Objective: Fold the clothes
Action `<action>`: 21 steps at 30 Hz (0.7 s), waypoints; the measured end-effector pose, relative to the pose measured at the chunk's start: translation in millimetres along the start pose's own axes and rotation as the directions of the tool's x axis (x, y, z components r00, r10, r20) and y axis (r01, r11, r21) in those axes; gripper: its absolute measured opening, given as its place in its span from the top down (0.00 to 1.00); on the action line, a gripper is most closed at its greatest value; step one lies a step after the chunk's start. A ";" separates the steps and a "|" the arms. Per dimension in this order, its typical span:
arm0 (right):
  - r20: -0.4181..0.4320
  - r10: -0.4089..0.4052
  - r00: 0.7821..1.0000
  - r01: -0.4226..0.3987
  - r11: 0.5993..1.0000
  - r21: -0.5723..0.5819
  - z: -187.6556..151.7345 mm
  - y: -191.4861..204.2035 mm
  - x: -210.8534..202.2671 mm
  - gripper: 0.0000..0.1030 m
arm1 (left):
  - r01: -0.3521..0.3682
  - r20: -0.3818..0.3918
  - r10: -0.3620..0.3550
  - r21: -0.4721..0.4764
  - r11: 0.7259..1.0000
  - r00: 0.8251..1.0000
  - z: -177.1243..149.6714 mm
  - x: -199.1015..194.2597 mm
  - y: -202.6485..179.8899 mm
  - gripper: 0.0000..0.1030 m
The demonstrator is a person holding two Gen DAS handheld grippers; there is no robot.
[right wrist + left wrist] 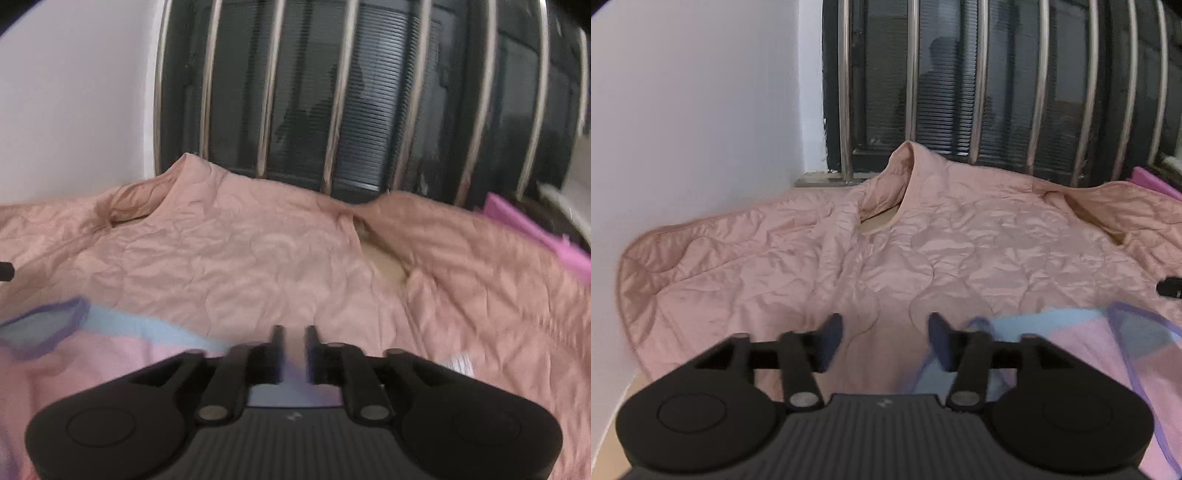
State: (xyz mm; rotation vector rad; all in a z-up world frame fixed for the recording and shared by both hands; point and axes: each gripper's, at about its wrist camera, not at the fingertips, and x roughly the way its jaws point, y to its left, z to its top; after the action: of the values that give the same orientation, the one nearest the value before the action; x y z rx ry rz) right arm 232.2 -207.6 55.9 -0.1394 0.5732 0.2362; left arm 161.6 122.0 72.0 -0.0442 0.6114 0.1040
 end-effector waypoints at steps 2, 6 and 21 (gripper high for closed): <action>0.022 0.065 0.998 -0.067 0.995 0.071 -23.2 -8.7 -36.9 0.69 | 0.028 -0.002 -0.028 -0.018 0.999 1.000 -9.6 -24.1 15.7 0.46; -0.002 0.235 0.972 -0.233 0.962 0.145 -80.3 -2.3 -97.5 0.69 | 0.009 -0.053 -0.009 -0.004 1.000 0.999 -56.7 -64.6 34.4 0.43; -0.039 -0.155 0.987 0.158 0.980 0.118 -122.6 -5.5 -126.8 1.00 | 0.068 -0.158 -0.092 -0.149 0.986 0.983 -90.5 -61.1 51.8 0.99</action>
State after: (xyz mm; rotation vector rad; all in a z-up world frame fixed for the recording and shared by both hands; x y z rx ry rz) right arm 66.7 -259.9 24.2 -0.0702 0.6010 0.0465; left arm 54.6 161.8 32.5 -0.2185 0.7659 0.0667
